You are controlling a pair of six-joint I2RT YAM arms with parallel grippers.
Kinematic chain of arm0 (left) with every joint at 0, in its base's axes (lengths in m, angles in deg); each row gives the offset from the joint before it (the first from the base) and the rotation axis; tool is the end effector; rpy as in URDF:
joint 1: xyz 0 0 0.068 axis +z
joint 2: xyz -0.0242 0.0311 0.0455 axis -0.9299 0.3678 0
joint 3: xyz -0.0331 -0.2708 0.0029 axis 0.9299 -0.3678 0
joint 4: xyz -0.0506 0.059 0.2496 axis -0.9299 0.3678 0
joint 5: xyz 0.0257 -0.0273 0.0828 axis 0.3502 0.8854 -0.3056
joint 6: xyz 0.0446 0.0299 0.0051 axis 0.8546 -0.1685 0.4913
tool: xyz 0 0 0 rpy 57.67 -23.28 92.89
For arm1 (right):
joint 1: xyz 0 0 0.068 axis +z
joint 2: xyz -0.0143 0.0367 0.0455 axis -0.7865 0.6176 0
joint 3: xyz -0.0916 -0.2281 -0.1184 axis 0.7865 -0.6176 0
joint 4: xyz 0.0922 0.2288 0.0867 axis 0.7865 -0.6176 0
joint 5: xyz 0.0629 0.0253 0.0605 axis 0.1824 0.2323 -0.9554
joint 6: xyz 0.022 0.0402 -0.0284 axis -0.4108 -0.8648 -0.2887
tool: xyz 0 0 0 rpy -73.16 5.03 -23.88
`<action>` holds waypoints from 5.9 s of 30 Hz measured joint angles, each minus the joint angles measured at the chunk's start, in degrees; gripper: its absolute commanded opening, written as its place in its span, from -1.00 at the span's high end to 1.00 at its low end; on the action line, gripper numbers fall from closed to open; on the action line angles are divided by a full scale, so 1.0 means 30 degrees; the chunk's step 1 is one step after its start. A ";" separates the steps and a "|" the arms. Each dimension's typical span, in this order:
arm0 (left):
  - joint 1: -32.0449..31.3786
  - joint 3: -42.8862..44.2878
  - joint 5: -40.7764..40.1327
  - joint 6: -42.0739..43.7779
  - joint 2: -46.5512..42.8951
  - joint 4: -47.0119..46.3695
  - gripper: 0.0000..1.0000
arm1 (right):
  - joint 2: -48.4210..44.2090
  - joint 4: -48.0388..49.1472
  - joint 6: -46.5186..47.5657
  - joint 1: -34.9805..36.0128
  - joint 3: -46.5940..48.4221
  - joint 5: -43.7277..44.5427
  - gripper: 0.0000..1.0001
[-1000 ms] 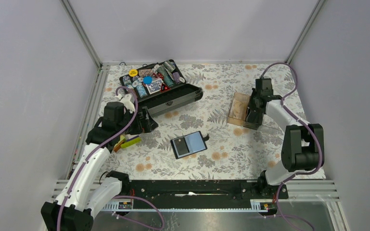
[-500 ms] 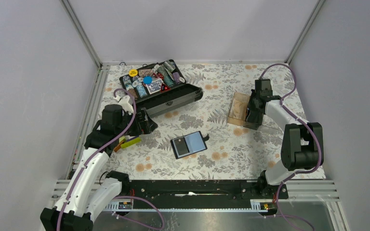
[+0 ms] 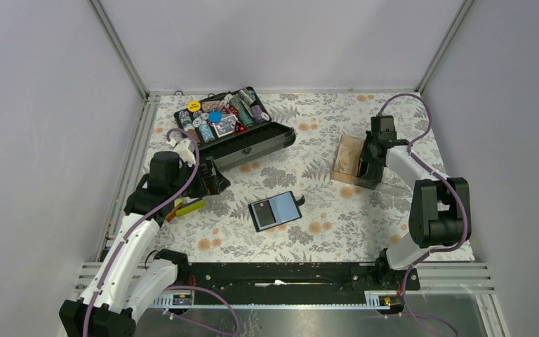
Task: Put the credit cards into the card holder
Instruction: Pick up the credit card from the storage box, then insert the credit card into the card holder.
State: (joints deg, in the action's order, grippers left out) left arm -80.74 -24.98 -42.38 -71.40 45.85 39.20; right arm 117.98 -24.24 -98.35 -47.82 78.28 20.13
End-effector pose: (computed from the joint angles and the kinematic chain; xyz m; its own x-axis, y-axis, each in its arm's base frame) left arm 0.1651 -0.0465 0.2863 -0.7196 -0.2400 -0.6516 0.1457 0.8653 -0.4796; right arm 0.3382 0.0190 0.2132 -0.6862 0.2474 -0.6840 0.2401 0.9647 0.1081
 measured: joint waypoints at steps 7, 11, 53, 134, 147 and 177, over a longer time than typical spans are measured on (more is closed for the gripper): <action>0.0000 0.0000 0.0000 0.0007 0.0102 -0.0007 -0.98 | 0.0000 -0.0007 -0.0007 0.0000 0.0000 -0.0007 0.78; 0.0007 0.0000 0.0000 0.0007 0.0160 -0.0007 -0.98 | 0.0000 0.0000 0.0000 0.0000 0.0000 -0.0007 0.56; 0.0000 0.0000 0.0000 0.0007 0.0175 -0.0015 -0.98 | 0.0612 0.0692 -0.0226 -0.0007 0.0007 -0.1676 0.56; -1.4681 -0.5938 -0.6666 -1.0979 -0.1501 -1.8833 1.00 | -1.2983 2.1813 -1.4047 1.2546 -1.2597 -1.1103 0.87; -1.3165 -0.4714 -0.7788 -0.9857 -0.0627 -0.9850 1.00 | -1.1992 0.6288 -0.6907 1.2786 -0.7308 -0.3730 -0.31; -1.1497 -0.6360 -0.4554 -0.9479 0.5282 -1.1854 1.00 | -0.2310 0.4299 -0.1880 1.2786 -0.5508 -0.0678 1.00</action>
State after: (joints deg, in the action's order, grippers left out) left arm -115.23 -44.07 -56.04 -99.83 61.70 3.64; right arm 111.06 -11.34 -103.99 -9.47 61.76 18.10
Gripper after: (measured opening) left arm 0.022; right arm 0.141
